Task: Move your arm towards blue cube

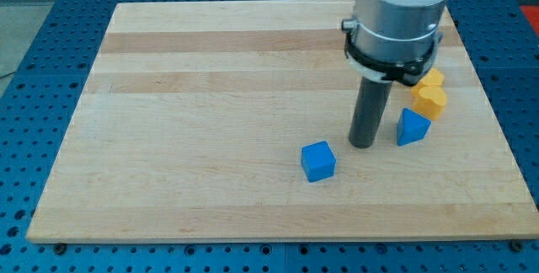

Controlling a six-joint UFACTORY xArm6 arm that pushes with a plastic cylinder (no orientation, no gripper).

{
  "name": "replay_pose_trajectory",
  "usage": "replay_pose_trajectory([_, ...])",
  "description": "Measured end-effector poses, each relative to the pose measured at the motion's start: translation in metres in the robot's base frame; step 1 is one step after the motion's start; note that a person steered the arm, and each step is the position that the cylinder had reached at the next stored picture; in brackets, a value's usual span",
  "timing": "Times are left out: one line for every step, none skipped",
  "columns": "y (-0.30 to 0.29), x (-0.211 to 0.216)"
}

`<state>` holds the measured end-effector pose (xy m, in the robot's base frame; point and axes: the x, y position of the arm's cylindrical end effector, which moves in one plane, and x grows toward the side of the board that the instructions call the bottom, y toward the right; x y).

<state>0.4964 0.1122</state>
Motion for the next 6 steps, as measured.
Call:
replay_pose_trajectory([0.021, -0.002])
replay_pose_trajectory([0.038, -0.002])
replay_pose_trajectory([0.055, -0.002])
replay_pose_trajectory([0.048, -0.002])
replay_pose_trajectory([-0.039, -0.002])
replay_pose_trajectory([-0.141, 0.000])
